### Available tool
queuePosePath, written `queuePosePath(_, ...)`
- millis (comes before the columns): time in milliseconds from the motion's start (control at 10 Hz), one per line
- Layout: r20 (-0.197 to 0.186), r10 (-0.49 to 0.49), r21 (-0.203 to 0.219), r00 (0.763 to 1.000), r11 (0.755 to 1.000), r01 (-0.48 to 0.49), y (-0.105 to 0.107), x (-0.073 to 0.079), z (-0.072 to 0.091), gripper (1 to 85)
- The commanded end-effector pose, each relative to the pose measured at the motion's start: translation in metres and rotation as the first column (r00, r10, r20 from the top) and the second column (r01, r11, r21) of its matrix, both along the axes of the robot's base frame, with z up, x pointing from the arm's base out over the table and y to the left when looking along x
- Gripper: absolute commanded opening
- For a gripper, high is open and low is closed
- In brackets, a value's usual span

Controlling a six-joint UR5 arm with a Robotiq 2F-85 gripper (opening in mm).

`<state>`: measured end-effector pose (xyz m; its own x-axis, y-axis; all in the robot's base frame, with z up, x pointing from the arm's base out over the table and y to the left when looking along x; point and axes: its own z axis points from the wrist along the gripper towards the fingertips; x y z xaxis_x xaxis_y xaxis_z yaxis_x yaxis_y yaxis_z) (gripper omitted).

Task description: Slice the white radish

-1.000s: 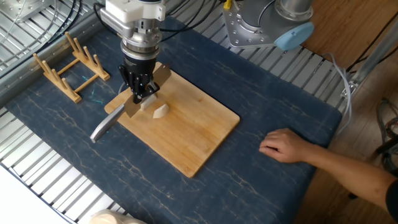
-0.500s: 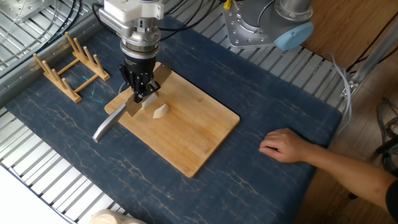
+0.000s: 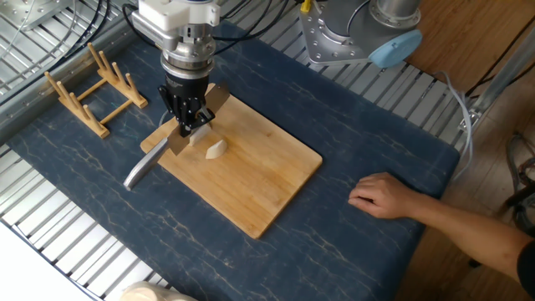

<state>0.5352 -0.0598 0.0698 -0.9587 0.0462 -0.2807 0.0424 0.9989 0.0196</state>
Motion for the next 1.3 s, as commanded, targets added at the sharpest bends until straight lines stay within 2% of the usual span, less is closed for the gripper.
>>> queuePosePath(0,0.025,-0.041,0.045,0.999,0.998,0.039,0.010,0.010,0.004,1.0)
queuePosePath(200,0.033,-0.062,0.080,0.998,0.995,0.060,0.019,0.014,0.005,1.0)
queuePosePath(600,0.037,-0.058,0.066,0.998,0.996,0.055,0.019,0.013,0.000,1.0)
queuePosePath(700,0.016,-0.042,0.064,0.999,0.997,0.041,0.019,0.008,-0.001,1.0)
queuePosePath(1000,0.001,-0.030,0.070,1.000,0.997,0.029,0.020,0.006,-0.001,1.3)
queuePosePath(1200,-0.006,-0.004,0.083,1.000,0.997,0.005,0.024,0.005,-0.002,10.0)
